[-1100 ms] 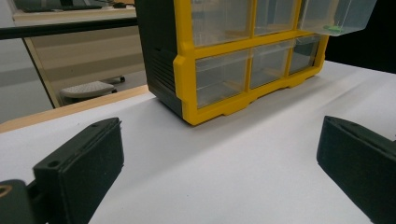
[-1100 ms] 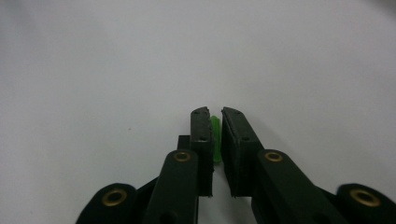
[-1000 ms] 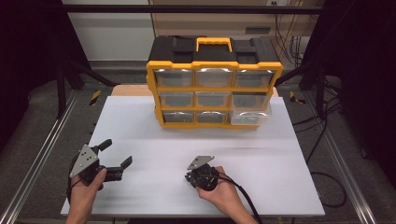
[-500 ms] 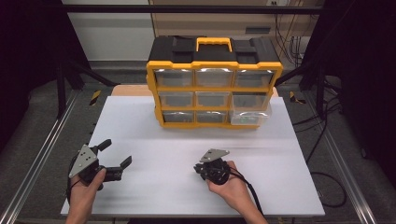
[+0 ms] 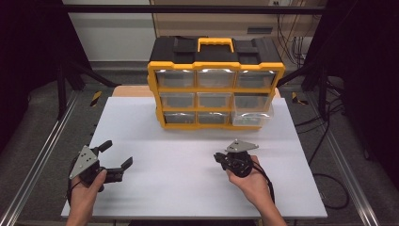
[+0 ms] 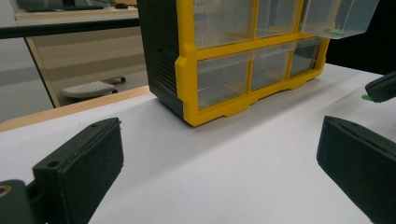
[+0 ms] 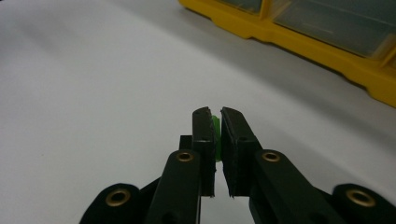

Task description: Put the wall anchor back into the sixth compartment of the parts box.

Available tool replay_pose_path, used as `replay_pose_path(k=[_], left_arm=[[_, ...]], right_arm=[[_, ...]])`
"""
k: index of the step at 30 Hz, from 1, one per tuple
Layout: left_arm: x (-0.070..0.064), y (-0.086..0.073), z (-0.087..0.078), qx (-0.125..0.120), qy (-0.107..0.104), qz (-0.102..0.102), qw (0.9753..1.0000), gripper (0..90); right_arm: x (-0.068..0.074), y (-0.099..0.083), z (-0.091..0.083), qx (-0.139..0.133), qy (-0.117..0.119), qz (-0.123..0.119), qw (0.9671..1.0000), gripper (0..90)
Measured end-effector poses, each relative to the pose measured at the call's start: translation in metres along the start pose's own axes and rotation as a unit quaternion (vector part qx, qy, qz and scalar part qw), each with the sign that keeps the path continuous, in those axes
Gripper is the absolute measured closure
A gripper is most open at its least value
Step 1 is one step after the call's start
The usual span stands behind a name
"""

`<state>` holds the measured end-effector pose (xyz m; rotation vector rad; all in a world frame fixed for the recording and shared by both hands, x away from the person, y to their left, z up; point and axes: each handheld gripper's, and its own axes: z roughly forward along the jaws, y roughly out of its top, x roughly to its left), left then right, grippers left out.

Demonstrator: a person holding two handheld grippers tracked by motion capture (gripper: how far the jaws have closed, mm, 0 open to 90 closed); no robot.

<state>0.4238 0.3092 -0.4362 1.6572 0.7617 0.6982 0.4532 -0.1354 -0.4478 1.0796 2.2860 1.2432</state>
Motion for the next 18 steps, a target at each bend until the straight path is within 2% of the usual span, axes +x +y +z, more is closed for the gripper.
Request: replay_pose_path(k=[7,18], left_arm=[[0.000,0.000,0.000,0.002,0.000,0.001,1.0000,0.7],[0.001,-0.001,-0.001,0.000,0.002,-0.002,1.0000,0.7]], right_arm=[[-0.010,0.009,-0.022,-0.037,-0.017,0.012,0.9991,84.6],[-0.020,0.027,-0.059,-0.084,-0.035,0.009,0.9958,84.6]])
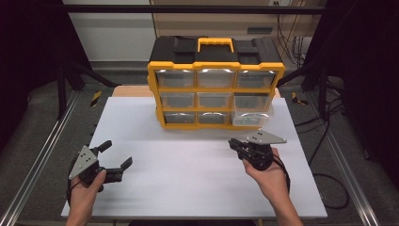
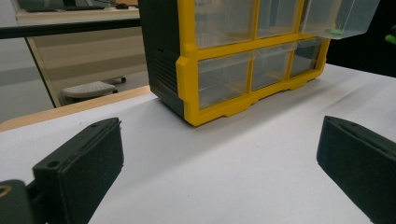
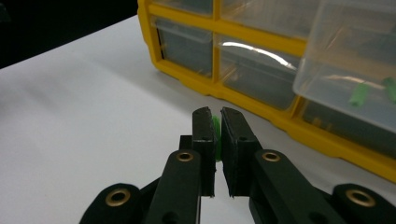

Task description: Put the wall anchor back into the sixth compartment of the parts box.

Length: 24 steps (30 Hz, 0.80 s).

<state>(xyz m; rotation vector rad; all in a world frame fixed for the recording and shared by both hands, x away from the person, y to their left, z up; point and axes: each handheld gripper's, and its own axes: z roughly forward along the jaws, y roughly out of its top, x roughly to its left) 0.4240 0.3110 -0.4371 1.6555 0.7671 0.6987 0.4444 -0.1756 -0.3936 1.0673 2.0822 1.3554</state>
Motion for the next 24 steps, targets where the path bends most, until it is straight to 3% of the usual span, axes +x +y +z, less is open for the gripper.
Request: replay_pose_path(k=[6,14,24], left_arm=[[-0.001,0.000,0.000,0.002,0.001,0.002,1.0000,0.7],[-0.001,0.000,-0.002,0.002,0.003,0.001,1.0000,0.7],[0.001,0.000,-0.002,-0.002,0.005,-0.005,1.0000,0.7]], right_arm=[[-0.011,0.018,-0.020,-0.029,-0.011,0.006,0.9995,84.6],[-0.026,0.057,-0.038,-0.042,-0.034,-0.010,0.9985,84.6],[-0.049,0.101,-0.038,-0.033,-0.058,-0.015,0.9976,84.6]])
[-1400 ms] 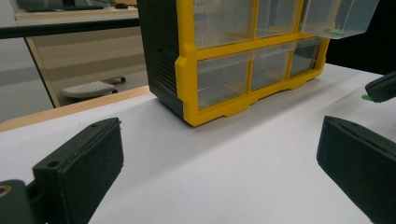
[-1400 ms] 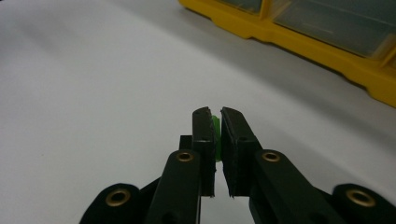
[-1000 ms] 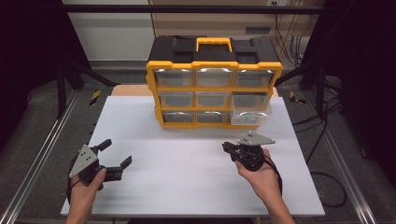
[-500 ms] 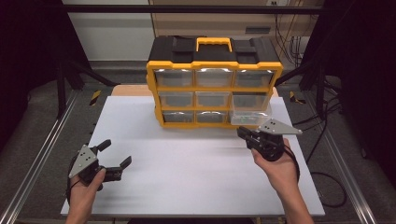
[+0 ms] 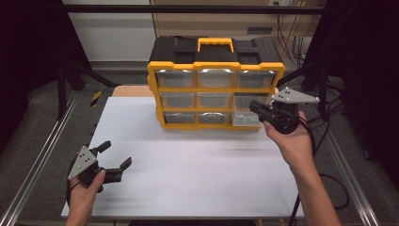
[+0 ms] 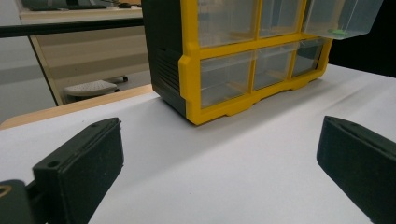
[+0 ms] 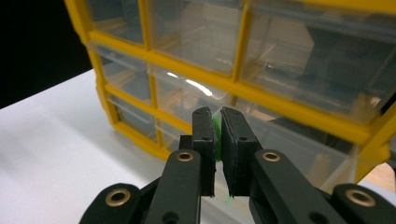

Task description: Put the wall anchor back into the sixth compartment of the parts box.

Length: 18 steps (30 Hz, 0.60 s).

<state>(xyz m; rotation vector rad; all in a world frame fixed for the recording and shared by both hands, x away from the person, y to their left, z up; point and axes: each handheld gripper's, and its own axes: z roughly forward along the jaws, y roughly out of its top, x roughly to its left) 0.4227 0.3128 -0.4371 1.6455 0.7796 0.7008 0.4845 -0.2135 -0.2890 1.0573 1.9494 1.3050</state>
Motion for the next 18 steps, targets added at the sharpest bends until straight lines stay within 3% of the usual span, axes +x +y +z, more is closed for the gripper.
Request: replay_pose_path(k=[10,13,18], left_arm=[[0.000,0.000,-0.001,-0.002,0.000,-0.001,1.0000,0.7],[0.001,0.000,-0.002,-0.003,0.001,-0.002,1.0000,0.7],[0.001,0.000,-0.002,-0.002,0.002,-0.003,1.0000,0.7]], right_arm=[[-0.024,0.012,0.031,0.062,-0.025,0.002,0.9978,83.6],[-0.027,0.011,0.036,0.065,-0.041,0.004,0.9970,72.3],[-0.022,0.012,0.030,0.030,-0.046,0.011,0.9984,50.1]])
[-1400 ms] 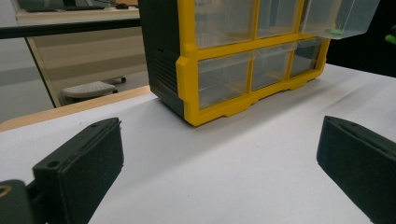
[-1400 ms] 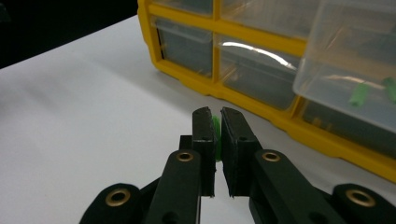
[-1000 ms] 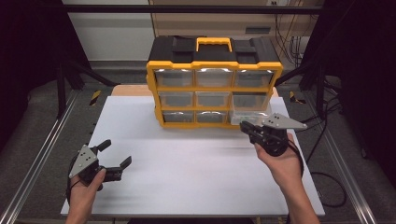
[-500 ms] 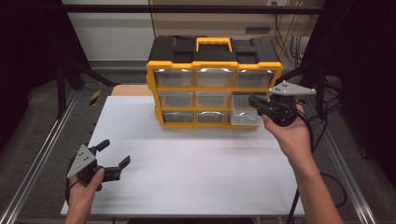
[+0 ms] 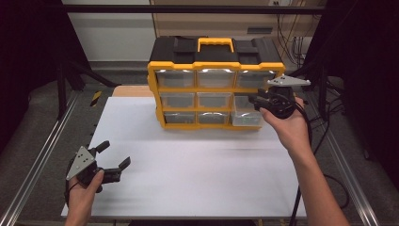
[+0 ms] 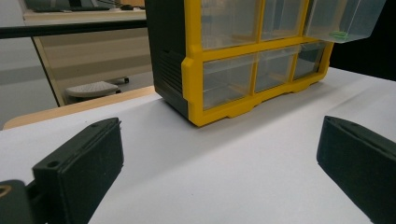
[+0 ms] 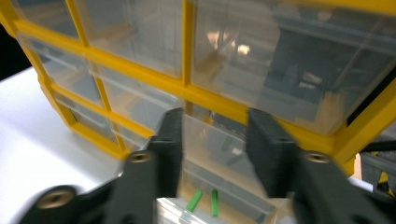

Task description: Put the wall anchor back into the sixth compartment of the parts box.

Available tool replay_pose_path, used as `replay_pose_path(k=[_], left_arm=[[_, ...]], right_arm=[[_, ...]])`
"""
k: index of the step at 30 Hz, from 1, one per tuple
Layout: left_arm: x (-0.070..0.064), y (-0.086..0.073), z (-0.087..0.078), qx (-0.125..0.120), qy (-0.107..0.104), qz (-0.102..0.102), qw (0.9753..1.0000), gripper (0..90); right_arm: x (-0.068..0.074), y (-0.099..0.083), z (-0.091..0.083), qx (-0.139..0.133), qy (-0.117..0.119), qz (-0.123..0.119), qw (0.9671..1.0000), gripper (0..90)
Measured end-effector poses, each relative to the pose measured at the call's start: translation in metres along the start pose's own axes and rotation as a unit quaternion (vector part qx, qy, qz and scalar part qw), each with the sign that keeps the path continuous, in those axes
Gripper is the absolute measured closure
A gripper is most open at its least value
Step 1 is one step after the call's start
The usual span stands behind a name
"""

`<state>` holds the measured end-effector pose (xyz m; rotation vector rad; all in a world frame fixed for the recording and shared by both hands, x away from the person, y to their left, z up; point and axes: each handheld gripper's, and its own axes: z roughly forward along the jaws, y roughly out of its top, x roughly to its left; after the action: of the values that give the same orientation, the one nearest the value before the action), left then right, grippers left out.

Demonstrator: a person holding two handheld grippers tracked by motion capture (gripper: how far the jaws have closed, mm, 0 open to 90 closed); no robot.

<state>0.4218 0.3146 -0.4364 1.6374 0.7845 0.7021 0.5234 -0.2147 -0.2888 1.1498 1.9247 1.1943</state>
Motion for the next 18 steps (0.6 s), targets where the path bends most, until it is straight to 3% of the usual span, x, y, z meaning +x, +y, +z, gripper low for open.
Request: replay_pose_path(k=[4,7,13,18], left_arm=[[-0.001,0.000,0.000,-0.001,-0.002,0.002,1.0000,0.7],[-0.001,0.000,0.000,0.000,-0.001,0.002,1.0000,0.6],[-0.001,0.001,-0.001,-0.002,0.000,0.001,1.0000,0.7],[-0.001,0.000,0.001,0.001,-0.002,0.002,1.0000,0.7]], right_arm=[[0.005,0.001,-0.006,-0.023,-0.001,0.004,0.9997,25.0],[0.006,0.001,-0.012,-0.038,0.004,0.017,0.9991,12.5],[0.005,-0.003,-0.032,-0.079,0.004,0.027,0.9965,8.5],[0.004,-0.017,-0.045,-0.087,0.001,0.028,0.9958,6.7]])
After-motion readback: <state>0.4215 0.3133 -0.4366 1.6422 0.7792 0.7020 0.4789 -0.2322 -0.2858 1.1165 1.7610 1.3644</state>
